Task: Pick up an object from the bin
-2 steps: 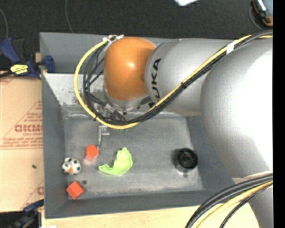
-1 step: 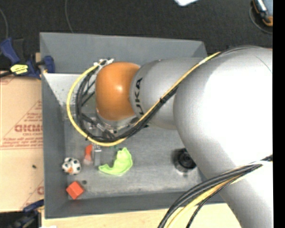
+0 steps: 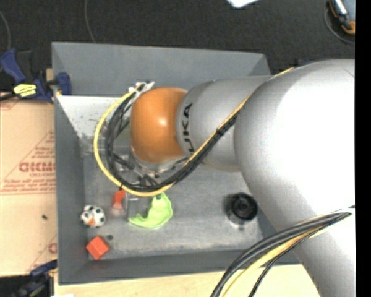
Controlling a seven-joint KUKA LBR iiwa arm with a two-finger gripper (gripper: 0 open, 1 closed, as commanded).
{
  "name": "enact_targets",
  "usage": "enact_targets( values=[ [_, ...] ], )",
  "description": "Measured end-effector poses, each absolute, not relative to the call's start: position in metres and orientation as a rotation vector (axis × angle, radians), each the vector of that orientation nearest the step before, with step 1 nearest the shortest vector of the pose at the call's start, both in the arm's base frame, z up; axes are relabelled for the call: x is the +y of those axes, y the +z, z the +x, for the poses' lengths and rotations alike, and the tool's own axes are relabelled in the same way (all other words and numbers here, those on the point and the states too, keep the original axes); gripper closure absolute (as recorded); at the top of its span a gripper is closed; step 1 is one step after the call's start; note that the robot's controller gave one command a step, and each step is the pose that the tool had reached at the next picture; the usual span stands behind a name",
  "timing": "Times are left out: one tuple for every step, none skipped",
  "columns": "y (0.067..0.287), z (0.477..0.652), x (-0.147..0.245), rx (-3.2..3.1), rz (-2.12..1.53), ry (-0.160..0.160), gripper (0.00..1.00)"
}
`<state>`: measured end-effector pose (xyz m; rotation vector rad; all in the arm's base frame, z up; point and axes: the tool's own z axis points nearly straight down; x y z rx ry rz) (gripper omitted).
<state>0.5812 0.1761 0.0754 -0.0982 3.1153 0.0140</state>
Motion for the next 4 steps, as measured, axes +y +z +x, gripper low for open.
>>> enact_targets(
  values=[
    [0.078, 0.597, 0.185, 3.138, 0.000, 0.015, 1.00],
    [0.078, 0.597, 0.185, 3.138, 0.000, 0.015, 1.00],
    [0.081, 0.595, 0.185, 3.142, -0.001, 0.013, 1.00],
    [0.096, 0.593, 0.184, 3.150, -0.001, 0.010, 1.00]
  ],
)
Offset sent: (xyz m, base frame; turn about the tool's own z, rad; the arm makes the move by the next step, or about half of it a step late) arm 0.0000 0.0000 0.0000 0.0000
